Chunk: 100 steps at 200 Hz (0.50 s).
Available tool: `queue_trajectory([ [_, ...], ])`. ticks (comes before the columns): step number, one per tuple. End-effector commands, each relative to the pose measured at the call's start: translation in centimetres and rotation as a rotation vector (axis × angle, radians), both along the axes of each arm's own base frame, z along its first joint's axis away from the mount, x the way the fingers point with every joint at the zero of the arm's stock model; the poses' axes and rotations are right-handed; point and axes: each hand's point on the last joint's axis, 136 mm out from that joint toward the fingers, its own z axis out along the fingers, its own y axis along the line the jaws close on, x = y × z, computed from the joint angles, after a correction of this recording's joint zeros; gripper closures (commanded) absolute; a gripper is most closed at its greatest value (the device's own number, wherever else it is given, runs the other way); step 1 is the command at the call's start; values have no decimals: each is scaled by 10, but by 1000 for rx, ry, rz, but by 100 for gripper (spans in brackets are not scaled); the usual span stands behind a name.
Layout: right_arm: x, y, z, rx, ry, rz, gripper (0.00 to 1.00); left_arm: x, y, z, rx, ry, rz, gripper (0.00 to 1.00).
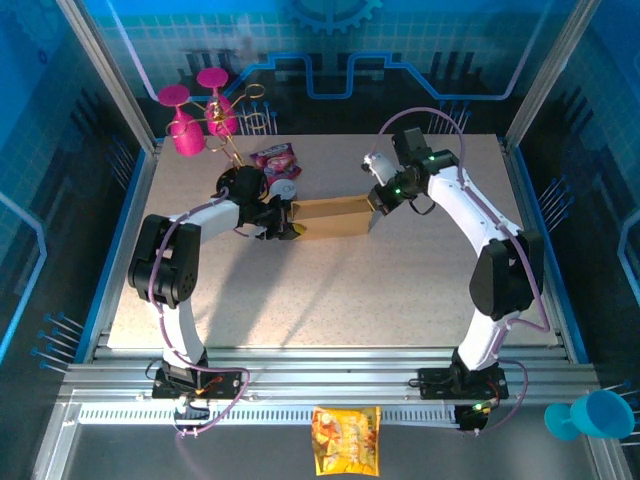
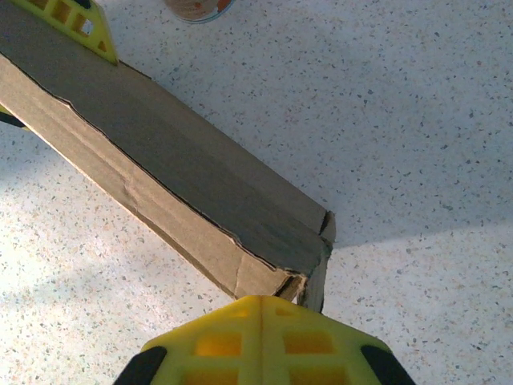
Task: Fold the paper box
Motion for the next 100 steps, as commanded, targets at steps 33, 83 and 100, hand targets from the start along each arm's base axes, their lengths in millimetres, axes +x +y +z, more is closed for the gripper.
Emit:
queue_trajectory([
  [33, 0, 14, 2, 5, 30, -22, 100, 1, 3, 6, -62, 230, 196, 100],
  [83, 1, 13, 5, 5, 51, -96, 100, 1, 3, 7, -64, 228, 196, 100],
  [100, 1, 12, 19, 46, 22, -110, 98, 0, 3, 7, -64, 231, 198, 100],
])
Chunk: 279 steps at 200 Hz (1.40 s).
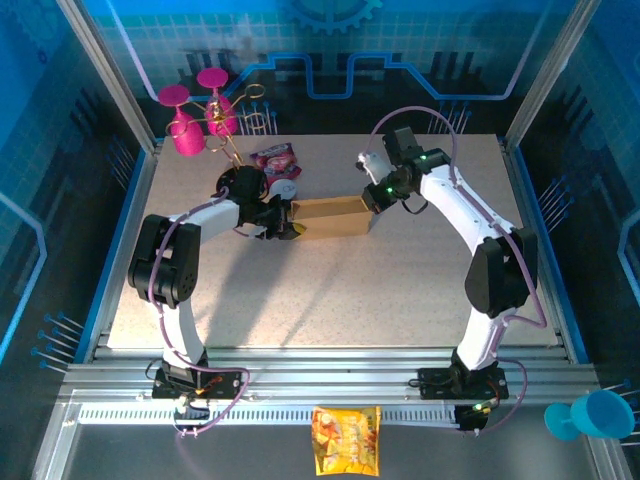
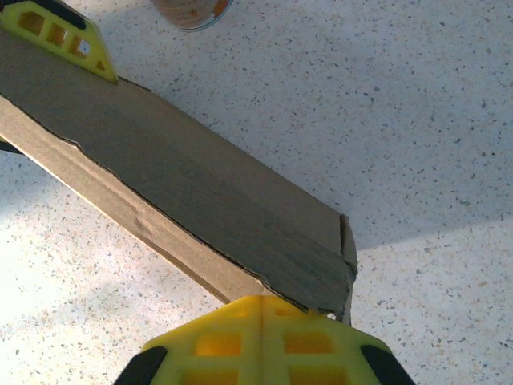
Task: Fold the paper box
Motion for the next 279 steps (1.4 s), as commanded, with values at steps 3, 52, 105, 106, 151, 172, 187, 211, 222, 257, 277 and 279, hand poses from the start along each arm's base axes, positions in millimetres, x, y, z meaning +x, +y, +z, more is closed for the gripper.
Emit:
queue_trajectory([
  [3, -1, -1, 22, 47, -23, -40, 97, 0, 3, 6, -64, 230, 197, 100],
  [52, -7, -22, 46, 163, -44, -20, 81, 0, 4, 7, -63, 227, 197, 100],
  [105, -6, -31, 24, 181, 70, 33, 70, -2, 5, 4, -58, 235, 195, 100],
  [106, -6, -31, 23, 181, 70, 34, 70, -2, 5, 4, -58, 235, 195, 100],
  [151, 0, -20, 14, 147, 76, 69, 69, -2, 6, 6, -56, 231, 196, 100],
  [172, 2, -19, 11, 117, 68, 69, 70, -1, 6, 6, -56, 230, 197, 100],
  [187, 3, -17, 9, 104, 64, 70, 71, -1, 7, 6, -56, 230, 197, 100],
  [211, 4, -17, 6, 78, 60, 68, 73, 0, 7, 6, -56, 228, 198, 100],
  [222, 4, -18, 3, 61, 62, 68, 75, 0, 7, 6, -56, 227, 198, 100],
  [257, 5, -18, -2, 28, 54, 63, 79, 1, 7, 6, -57, 227, 198, 100],
  [277, 6, -19, -2, 19, 48, 52, 83, 1, 7, 6, -57, 227, 198, 100],
  [279, 7, -19, -2, 19, 45, 52, 83, 1, 7, 7, -57, 225, 197, 100],
])
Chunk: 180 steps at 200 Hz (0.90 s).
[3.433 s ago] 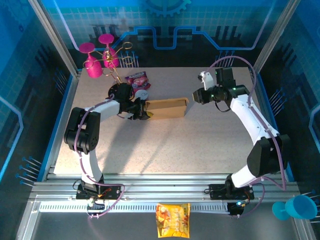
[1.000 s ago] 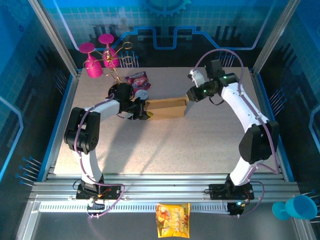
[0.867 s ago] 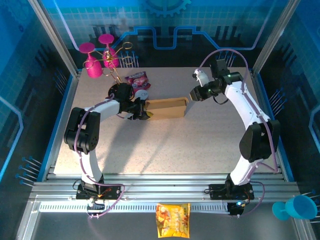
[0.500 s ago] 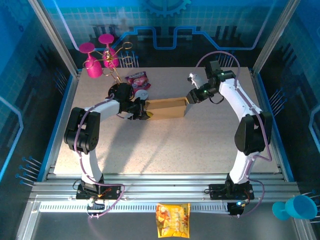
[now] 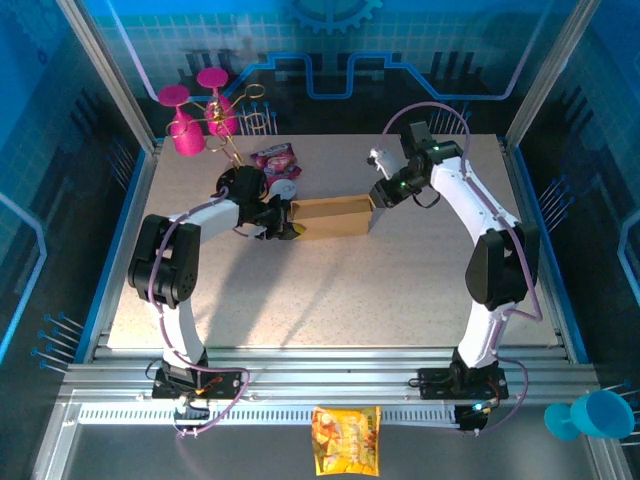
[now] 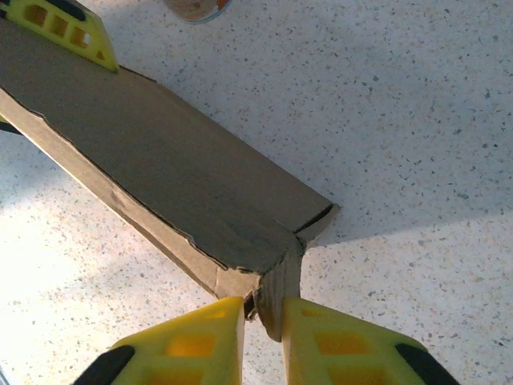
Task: Fold the paper box
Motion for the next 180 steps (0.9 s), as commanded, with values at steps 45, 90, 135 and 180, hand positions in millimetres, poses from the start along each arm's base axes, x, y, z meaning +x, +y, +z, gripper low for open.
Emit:
queue_trajectory([
  [45, 2, 5, -3, -45, -18, -12, 90, 3, 6, 8, -58, 220, 197, 100],
  [90, 2, 9, -2, -47, -26, -37, 98, 3, 6, 8, -58, 220, 197, 100],
  [135, 0, 14, -3, -47, 4, -77, 100, 4, 6, 8, -60, 218, 197, 100],
  [180, -2, 15, 0, -28, 42, -145, 100, 4, 6, 7, -60, 220, 197, 100],
])
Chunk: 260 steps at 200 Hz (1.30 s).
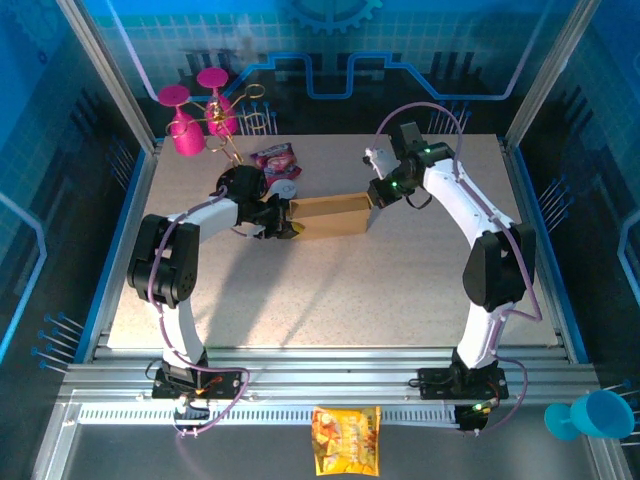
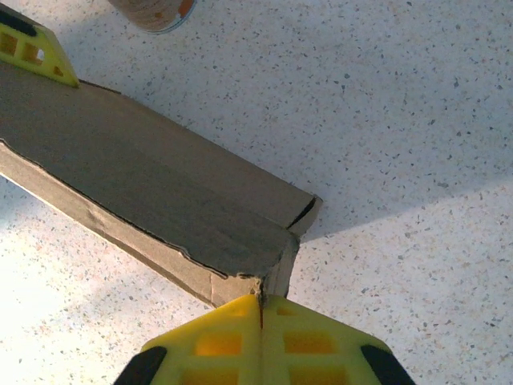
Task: Fold the paper box
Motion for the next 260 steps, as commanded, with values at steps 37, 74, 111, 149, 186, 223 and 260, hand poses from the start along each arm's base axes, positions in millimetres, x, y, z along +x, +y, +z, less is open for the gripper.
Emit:
queue_trajectory([
  [37, -7, 10, 4, 37, 79, -80, 100, 3, 2, 7, -68, 205, 186, 100],
  [74, -6, 11, 2, 47, 119, -134, 100, 3, 2, 8, -69, 202, 187, 100],
  [111, -5, 16, 4, 65, 131, -163, 100, 2, 2, 7, -68, 203, 184, 100],
  [149, -6, 21, 6, 70, 136, -180, 100, 1, 1, 7, -68, 204, 183, 100],
  [186, -9, 24, 4, 63, 153, -186, 100, 1, 1, 7, -66, 203, 184, 100],
  [223, -9, 23, 3, 56, 162, -204, 100, 1, 1, 8, -68, 200, 182, 100],
  [260, -12, 23, 1, 53, 130, -180, 100, 1, 1, 7, -68, 202, 185, 100],
])
